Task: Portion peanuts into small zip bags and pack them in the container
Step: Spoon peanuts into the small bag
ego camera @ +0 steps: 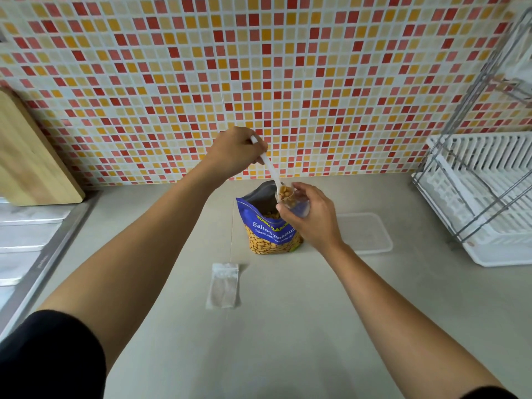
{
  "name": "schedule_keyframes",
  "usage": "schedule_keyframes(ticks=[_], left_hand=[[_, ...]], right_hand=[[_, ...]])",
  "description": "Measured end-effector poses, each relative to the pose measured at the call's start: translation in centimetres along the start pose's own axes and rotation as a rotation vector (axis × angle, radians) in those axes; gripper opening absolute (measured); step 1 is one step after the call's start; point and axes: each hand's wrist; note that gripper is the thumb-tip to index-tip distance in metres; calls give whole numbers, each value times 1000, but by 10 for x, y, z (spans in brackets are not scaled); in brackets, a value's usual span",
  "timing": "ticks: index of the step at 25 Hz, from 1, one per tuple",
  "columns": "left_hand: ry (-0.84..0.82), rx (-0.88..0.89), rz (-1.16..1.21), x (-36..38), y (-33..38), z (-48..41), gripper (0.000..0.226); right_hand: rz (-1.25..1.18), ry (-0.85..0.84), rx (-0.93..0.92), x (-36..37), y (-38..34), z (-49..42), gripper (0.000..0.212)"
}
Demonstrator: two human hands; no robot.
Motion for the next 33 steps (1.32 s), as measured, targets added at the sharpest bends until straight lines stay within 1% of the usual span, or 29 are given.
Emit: schedule_keyframes(ticks=[2,4,7,10,12,15,18,20,22,24,26,28,29,30,33], left_hand=[[-29,147,-200,0,11,0,21],[-18,258,-351,-2,21,0,23],[49,317,-419,-7,31,1,25],[87,303,-413,-10,36,0,24],[54,293,-369,-10,37,0,23],[-16,309,-364,-2,36,1,21],[-81,260,-254,4,34,1,20],[-85,249,-240,3,33,1,20],[-63,270,-298,1,35,1,20],[-6,286,-321,-4,39,2,20],[94,251,-238,-16,39,1,19],[195,177,-132,-27,29,-3,20],[194,137,-134,-27,20,-5,19],[148,105,-173,-22,8,-5,19],[-79,34,-342,13,-30,-2,21]], right_hand=[[-28,16,6,2,0,0,45],[-41,25,16,5,0,-1,47],[-58,30,16,6,0,-1,52],[-101,63,31,7,2,-1,55],[-123,80,40,7,2,0,57],[-150,84,51,8,0,1,55],[-180,115,38,6,-2,2,50],[-190,115,35,5,-2,2,50],[-193,104,55,4,1,3,51],[-187,110,67,4,5,5,52],[-193,110,94,3,8,7,53],[-229,93,144,3,13,9,53],[-263,80,171,2,16,9,52],[-296,63,198,2,19,10,52],[-322,0,246,-1,24,10,53]])
Point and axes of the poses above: each hand's wrist, its own z-axis away from the middle knuckle, its own x-axis out of the palm, y = z × x, and after that the axes turned 6 degrees about x, right-handed
